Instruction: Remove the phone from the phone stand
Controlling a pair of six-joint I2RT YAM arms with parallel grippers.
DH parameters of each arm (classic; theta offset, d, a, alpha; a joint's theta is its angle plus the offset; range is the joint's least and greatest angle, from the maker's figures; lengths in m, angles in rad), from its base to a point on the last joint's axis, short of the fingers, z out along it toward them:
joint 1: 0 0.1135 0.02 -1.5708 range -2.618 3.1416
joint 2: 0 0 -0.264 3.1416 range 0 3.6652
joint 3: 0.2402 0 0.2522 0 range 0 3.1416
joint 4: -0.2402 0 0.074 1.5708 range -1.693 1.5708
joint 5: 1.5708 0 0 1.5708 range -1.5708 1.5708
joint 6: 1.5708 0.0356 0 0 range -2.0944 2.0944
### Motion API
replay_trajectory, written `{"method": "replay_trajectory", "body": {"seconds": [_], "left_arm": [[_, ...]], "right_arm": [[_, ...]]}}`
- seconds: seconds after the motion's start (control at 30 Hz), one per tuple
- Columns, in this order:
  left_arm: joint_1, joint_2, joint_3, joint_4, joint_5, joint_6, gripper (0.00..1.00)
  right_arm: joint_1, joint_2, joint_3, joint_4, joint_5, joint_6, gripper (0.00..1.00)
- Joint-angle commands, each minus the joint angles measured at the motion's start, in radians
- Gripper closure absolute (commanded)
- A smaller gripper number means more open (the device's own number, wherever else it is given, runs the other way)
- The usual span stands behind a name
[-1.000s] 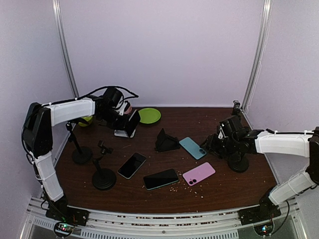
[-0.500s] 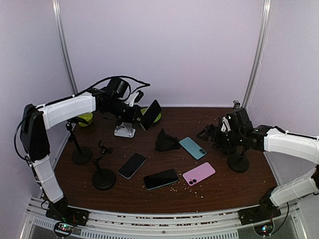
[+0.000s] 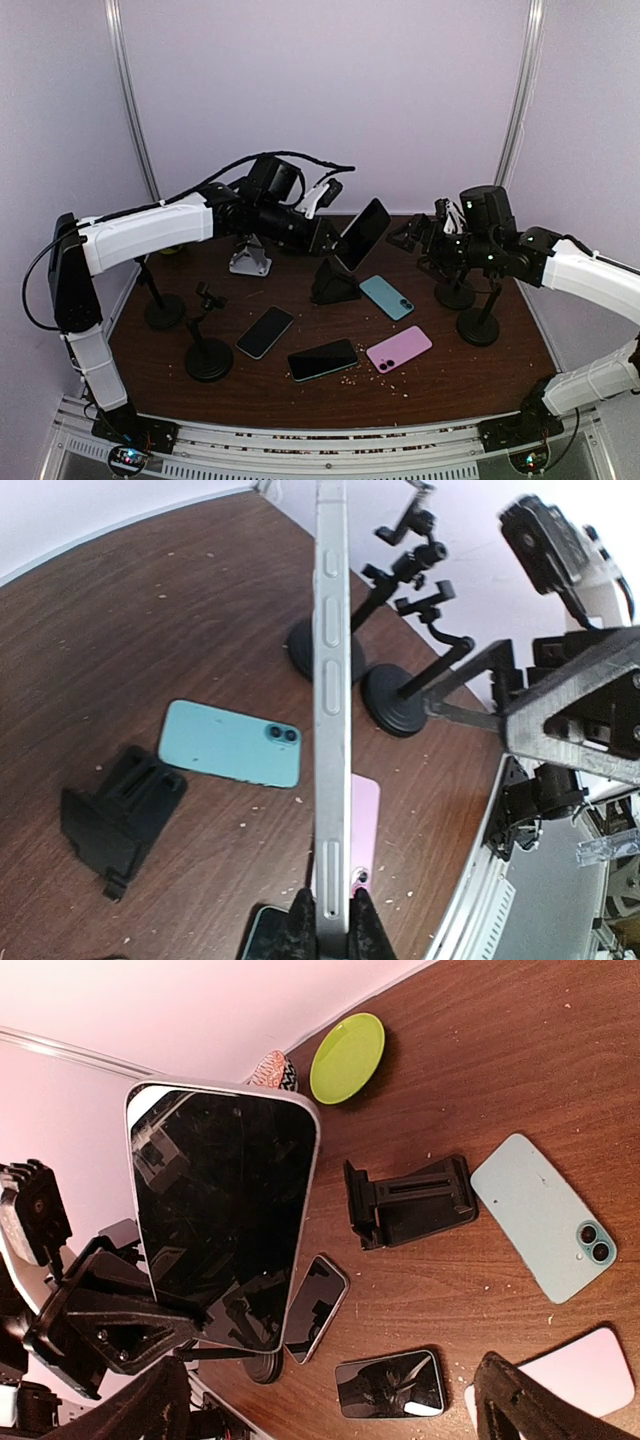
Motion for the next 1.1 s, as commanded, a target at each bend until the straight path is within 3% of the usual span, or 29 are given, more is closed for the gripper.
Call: {"method": "replay_trajectory", "body": {"seconds": [0.0,0.73,1.07], "left_arm": [[-0.047,-0.011,0.009,0.135,0.014,-0.001,1.0],[-0.175,0.032,0.033,0.094,-0.05,0.046,1.0],[-0.199,0.049,0.053,0.067,-0.082,0.061,1.0]], "right_arm": [[0.021,0.009,0.036,-0.021,0.0,0.032,0.01],[0.047,0.053,0.051,0.002,-0.017,0.055,0.01],[0.049,0.049,0.034,0.017,-0.004,0.059,0.29]]}}
